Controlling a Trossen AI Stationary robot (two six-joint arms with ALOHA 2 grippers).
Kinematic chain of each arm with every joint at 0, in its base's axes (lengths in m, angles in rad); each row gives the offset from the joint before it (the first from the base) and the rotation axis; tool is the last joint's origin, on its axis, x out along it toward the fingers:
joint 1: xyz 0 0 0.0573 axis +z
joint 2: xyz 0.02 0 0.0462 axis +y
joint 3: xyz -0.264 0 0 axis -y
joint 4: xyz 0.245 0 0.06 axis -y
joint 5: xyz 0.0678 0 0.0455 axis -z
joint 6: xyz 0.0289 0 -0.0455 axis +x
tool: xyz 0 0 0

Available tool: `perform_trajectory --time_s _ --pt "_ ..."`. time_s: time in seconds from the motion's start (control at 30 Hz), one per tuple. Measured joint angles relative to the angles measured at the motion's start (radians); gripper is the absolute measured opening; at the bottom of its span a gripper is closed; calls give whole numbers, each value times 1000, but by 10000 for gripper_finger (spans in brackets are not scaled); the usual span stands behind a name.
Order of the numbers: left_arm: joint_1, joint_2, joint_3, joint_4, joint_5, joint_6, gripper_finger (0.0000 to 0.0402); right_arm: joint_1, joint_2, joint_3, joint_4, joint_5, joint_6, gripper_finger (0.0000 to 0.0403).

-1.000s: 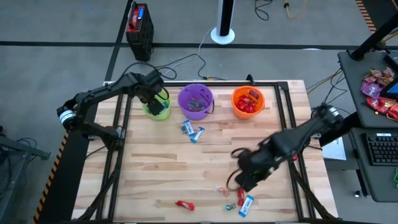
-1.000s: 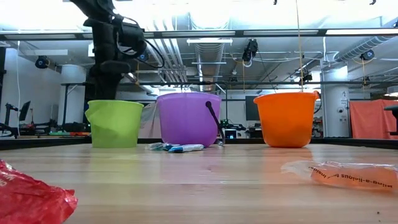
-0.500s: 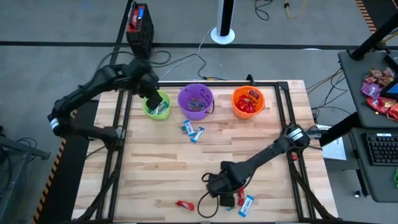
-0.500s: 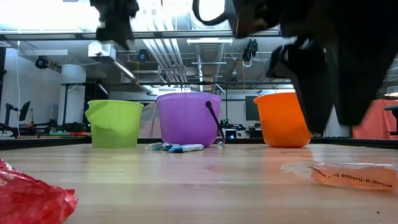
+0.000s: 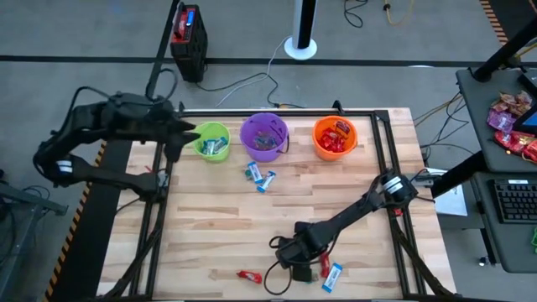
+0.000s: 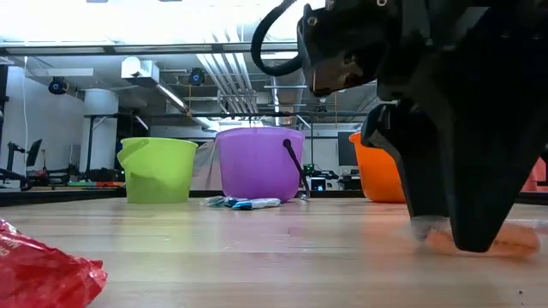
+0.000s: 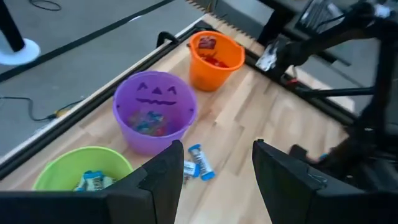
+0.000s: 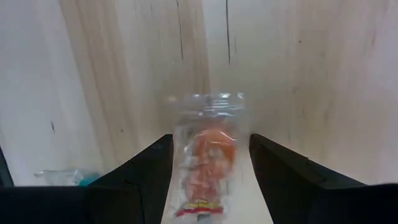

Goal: Sort candy by brand, put in halloween buckets
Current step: Put the orange gummy into the purple bucket

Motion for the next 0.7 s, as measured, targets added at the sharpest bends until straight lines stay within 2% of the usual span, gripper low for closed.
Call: perform_trajectory --time_s 0.13,0.23,0.33,0.5,0.57,0.7 --pt "-32 -23 0 0 -2 -40 174 -4 -6 -32 41 -24 12 204" --pt "-38 -26 -1 3 -11 -43 174 -4 -3 -51 62 -31 -2 186" --pt "-39 -19 -4 6 -46 -43 174 -5 -4 -73 80 -36 -18 144" --pt "-39 5 -7 6 -46 7 174 -7 -41 -90 74 -28 -32 36" --pt "-41 14 -7 2 -45 28 174 -18 -64 -89 47 -24 -33 21" --pt "-64 23 -34 -18 -30 32 174 -92 -184 -68 -51 5 -40 19"
